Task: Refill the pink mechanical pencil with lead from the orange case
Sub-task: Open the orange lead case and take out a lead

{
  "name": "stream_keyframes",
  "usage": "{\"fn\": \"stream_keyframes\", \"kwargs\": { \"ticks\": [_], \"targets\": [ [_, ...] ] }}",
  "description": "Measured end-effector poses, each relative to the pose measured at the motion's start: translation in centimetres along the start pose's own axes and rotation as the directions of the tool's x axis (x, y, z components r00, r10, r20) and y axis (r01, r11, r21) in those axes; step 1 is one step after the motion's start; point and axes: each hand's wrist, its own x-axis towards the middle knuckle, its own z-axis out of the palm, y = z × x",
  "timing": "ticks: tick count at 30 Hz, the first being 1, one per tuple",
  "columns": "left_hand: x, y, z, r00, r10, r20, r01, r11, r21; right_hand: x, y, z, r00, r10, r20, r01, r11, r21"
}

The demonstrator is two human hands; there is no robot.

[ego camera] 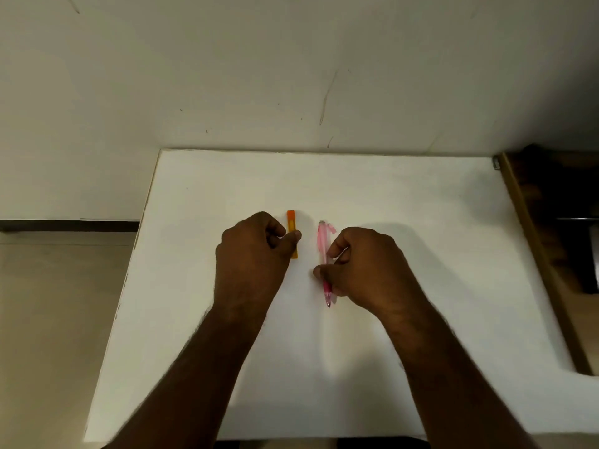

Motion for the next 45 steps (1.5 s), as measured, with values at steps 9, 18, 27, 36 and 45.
{"fn": "stream_keyframes", "kwargs": {
  "ticks": [9,18,27,36,45],
  "targets": [
    [-0.1,0.4,0.9,0.999,0.026,-0.035,-0.020,0.989,0.145,0.4,0.6,0.4,0.998,-0.061,-0.030,0.058,0.994,-0.096],
    [-0.2,0.2,-0.6,0.998,0.054,0.022,-0.056,0.991,0.119,0.8,0.7,-1.2,0.968,-0.018,-0.251,0.111,0.925,0.363],
    [-1.1,0.0,-2.5,0.921,0.384,0.059,-0.389,0.916,0.096,1.3,-0.7,-0.3,0.995,0.011,-0.098,0.055,0.764,0.642],
    [-0.7,-0.8,-3.6,0.904,0.423,0.066,-0.426,0.904,0.043,0.8,-2.4,0.3,0.998,0.052,-0.035,-0.001,0.572,0.821],
    [0.5,-1.8,-4.4,0.954,0.299,0.035,-0.299,0.954,-0.015,1.3,-1.6,0.8,0.987,0.070,-0.146,0.062,0.670,0.739]
  ]
}}
